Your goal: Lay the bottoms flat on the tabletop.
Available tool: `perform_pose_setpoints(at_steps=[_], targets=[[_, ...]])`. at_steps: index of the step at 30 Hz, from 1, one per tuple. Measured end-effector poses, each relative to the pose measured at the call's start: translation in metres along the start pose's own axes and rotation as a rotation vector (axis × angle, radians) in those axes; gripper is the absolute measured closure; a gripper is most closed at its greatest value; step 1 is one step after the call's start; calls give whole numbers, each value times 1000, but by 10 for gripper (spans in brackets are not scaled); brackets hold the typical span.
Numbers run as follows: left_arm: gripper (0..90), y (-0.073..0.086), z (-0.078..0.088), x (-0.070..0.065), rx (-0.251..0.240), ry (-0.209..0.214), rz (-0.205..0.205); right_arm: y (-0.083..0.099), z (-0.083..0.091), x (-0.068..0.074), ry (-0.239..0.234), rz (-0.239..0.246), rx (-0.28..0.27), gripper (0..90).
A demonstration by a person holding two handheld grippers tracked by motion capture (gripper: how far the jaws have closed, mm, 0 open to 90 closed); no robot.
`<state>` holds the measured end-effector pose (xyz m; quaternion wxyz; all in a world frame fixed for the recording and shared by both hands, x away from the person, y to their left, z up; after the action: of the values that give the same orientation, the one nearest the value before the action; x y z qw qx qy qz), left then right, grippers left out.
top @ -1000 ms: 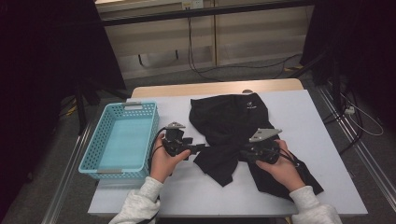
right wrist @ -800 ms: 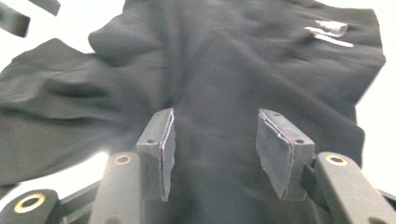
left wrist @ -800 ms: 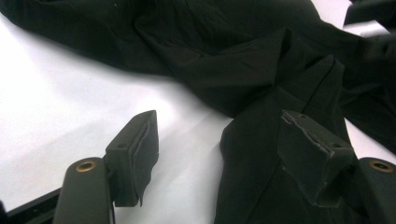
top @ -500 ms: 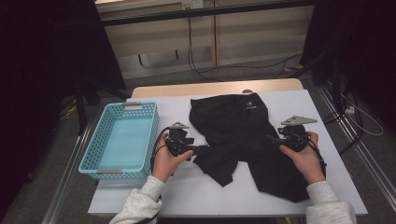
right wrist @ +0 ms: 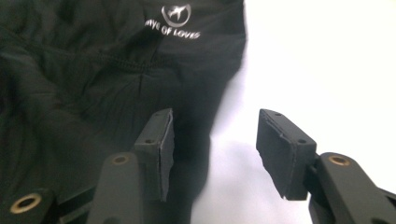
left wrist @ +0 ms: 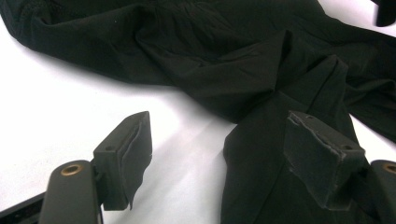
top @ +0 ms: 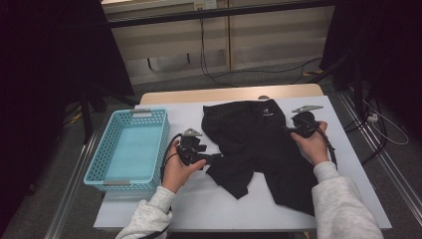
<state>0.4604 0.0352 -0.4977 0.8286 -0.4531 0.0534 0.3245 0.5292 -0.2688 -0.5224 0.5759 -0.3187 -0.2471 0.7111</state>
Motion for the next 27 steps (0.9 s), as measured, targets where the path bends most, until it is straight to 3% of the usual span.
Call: perform_pose_setpoints(at_steps=[2, 5, 8, 9, 10, 16, 19, 23, 27], targets=[[244, 0, 0, 1, -4, 1, 6, 1, -12, 4, -18, -6, 21, 467], [246, 0, 1, 2, -5, 5, 10, -4, -20, 5, -29, -61, 0, 508], [246, 2, 2, 5, -3, 0, 16, -9, -23, 8, -65, -61, -15, 830], [246, 3, 2, 5, -5, -3, 19, -10, -23, 9, -90, -75, -11, 892], [246, 3, 2, 5, -2, 0, 21, -11, -24, 7, -90, -86, -7, 900], [256, 3, 4, 5, -8, 0, 21, -19, -33, -23, -3, -110, -15, 900], [258, 3, 4, 6, -10, -4, 21, -20, -36, -32, 21, -101, -14, 899], [257, 2, 5, 6, -9, -2, 19, -13, -36, -31, -2, -129, 5, 675], [255, 1, 5, 5, -13, -4, 19, -4, -21, -28, -35, -124, 23, 557]])
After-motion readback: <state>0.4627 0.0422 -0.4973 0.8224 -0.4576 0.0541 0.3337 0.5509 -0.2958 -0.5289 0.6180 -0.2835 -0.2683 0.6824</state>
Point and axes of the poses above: each handheld gripper's, and its own axes: z roughly backward along the jaws, y roughly out of its underside, x roughly to its left, the point moved 10 cm from there along -z, roughly forward along the jaws, and after that the axes turned 11 degrees about y, right-handed, at the moved point
